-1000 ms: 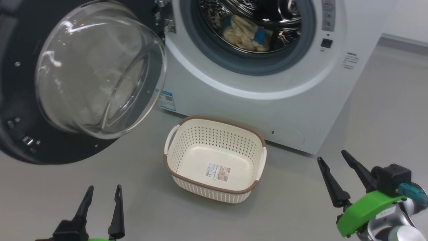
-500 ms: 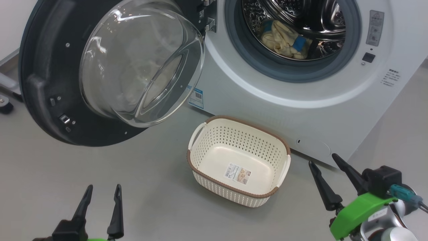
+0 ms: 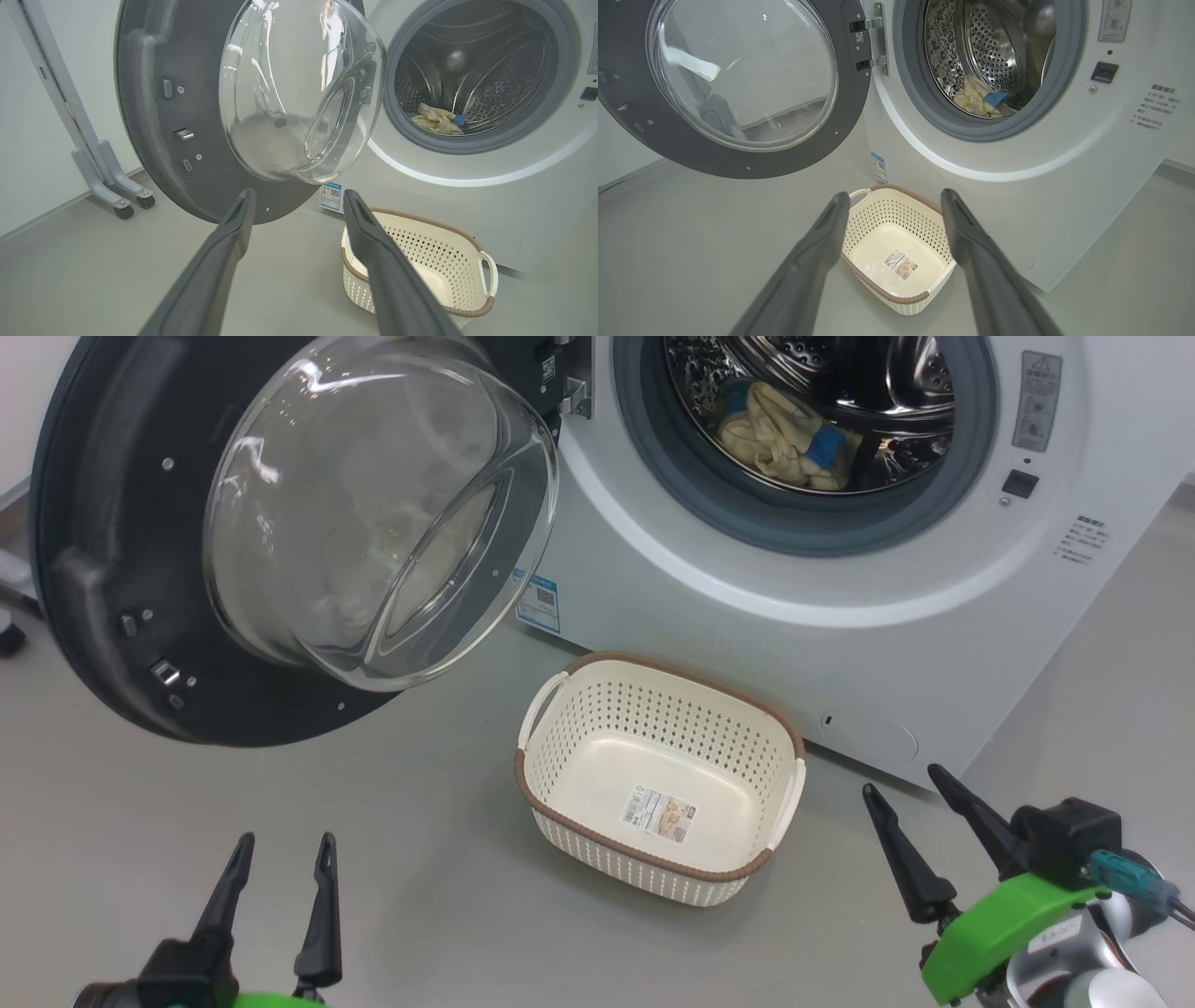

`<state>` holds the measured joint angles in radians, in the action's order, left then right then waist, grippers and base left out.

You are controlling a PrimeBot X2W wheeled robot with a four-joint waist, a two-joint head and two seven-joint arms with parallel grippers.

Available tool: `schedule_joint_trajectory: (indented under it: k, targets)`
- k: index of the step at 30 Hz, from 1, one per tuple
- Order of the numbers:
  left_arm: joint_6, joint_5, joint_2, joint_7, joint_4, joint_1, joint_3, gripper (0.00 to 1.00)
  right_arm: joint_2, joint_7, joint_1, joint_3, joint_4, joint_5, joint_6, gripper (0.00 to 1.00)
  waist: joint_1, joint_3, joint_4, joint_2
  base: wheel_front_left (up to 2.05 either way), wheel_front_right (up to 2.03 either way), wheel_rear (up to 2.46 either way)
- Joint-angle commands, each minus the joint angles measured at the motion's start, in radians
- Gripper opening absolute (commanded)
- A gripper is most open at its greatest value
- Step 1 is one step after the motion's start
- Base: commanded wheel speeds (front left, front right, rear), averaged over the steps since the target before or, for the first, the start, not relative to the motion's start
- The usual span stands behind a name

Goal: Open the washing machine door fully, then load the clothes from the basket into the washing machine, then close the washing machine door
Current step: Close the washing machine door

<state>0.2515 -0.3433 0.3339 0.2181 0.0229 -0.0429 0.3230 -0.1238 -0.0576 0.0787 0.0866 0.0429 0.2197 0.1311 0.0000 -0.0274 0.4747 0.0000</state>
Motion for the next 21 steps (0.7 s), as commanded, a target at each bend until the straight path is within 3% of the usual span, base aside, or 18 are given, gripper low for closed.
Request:
schedule_joint_trajectory:
  k: [1,6,9,10,11,16,21]
  targets:
    - [0.147,0.006,0.028,0.001,-0.044,0.064,-0.05,1.0,-0.026,0.005,-0.037,0.009,0.034,0.001,0.0,1.0,0.0,-0.003,-0.001,0.0,0.0,0.0,0.0]
    - [0.158,-0.002,0.031,0.002,-0.087,0.071,-0.069,1.0,-0.027,0.005,-0.036,0.003,0.036,0.0,0.0,1.0,0.0,-0.006,0.001,0.0,0.0,0.0,0.0]
    - [0.13,-0.078,0.009,0.014,-0.153,0.082,-0.114,1.0,-0.024,0.005,-0.032,-0.001,0.037,-0.002,0.0,1.0,0.0,-0.008,0.007,0.0,0.0,0.0,0.0]
    - [0.115,-0.108,0.005,0.019,-0.178,0.088,-0.134,0.05,-0.023,0.005,-0.032,-0.002,0.038,-0.003,0.0,1.0,0.0,-0.009,0.008,0.0,0.0,0.0,0.0]
    - [0.095,-0.151,-0.003,0.022,-0.203,0.093,-0.158,0.0,-0.023,0.005,-0.032,-0.003,0.04,-0.003,0.0,1.0,0.0,-0.011,0.01,0.0,0.0,0.0,0.0]
    - [0.005,-0.326,0.015,0.023,-0.286,0.132,-0.29,0.0,-0.025,0.003,-0.034,-0.004,0.045,-0.003,0.0,1.0,0.0,-0.021,0.016,0.0,0.0,0.0,0.0]
    - [-0.107,-0.603,0.027,-0.022,-0.285,0.217,-0.451,0.0,-0.028,0.0,-0.036,-0.005,0.049,-0.004,0.0,1.0,0.0,-0.035,0.016,0.0,0.0,0.0,0.0]
